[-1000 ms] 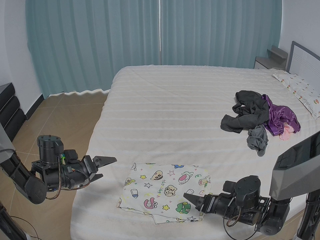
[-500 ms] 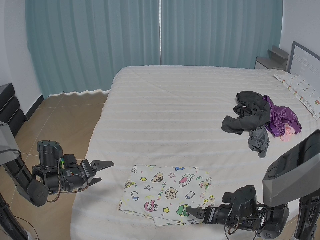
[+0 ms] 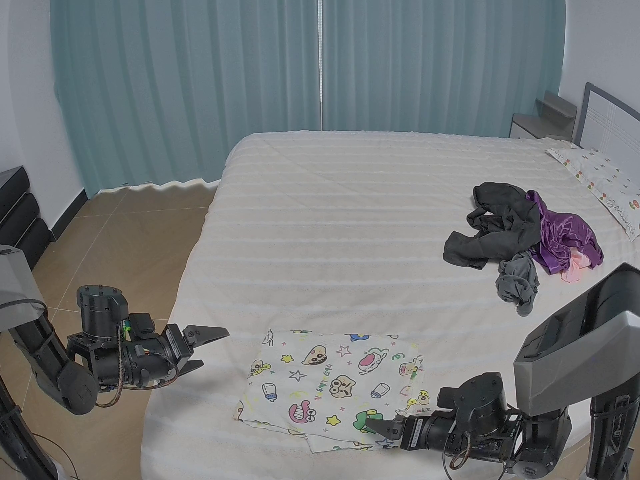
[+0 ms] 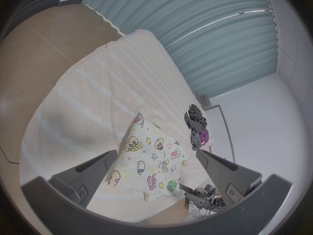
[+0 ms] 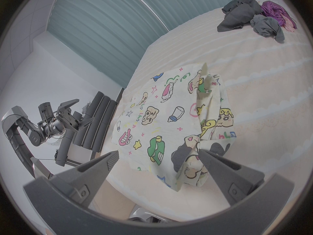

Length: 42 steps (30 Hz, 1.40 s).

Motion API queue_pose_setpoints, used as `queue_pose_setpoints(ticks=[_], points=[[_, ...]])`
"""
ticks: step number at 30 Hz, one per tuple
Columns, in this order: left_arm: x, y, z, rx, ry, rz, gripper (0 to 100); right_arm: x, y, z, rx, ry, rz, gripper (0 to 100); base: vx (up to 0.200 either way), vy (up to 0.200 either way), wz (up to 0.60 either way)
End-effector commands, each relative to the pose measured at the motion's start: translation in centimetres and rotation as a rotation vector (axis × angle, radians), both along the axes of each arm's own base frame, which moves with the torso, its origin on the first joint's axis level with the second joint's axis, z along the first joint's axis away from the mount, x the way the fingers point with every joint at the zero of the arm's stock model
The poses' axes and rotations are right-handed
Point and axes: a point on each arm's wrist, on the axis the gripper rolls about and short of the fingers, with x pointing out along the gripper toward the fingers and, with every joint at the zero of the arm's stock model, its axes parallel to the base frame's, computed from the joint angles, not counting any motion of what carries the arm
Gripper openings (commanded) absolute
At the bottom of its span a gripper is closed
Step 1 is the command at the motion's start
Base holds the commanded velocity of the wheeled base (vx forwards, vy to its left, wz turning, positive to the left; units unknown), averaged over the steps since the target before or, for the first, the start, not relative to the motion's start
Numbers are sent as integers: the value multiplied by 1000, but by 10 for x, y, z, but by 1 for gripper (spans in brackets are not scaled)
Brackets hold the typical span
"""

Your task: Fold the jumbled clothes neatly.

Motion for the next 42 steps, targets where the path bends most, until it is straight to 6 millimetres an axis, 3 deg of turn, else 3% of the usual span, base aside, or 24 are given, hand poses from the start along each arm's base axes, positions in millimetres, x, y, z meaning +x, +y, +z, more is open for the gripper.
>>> queue_pose_setpoints(ticks=[1, 12, 13, 23, 31, 42], points=[[1, 0, -6, 4, 13, 1, 100, 0, 1, 0, 9, -10, 4, 100, 0, 0, 0], [0, 0, -8, 5, 16, 1, 100, 7, 11, -1, 31, -35, 16, 100, 0, 0, 0], [0, 0, -8, 5, 16, 1, 100, 7, 11, -4, 25, -30, 17, 0, 0, 0, 0], [1, 0, -8, 3, 10, 2, 100, -2, 3, -11, -69, -27, 59, 0, 0, 0, 0], [1, 0, -9, 3, 14, 2, 100, -18, -14, 4, -102, -24, 61, 0, 0, 0, 0], [1, 0, -10, 4, 16, 3, 100, -16, -22, 3, -133, -26, 20, 0, 0, 0, 0]])
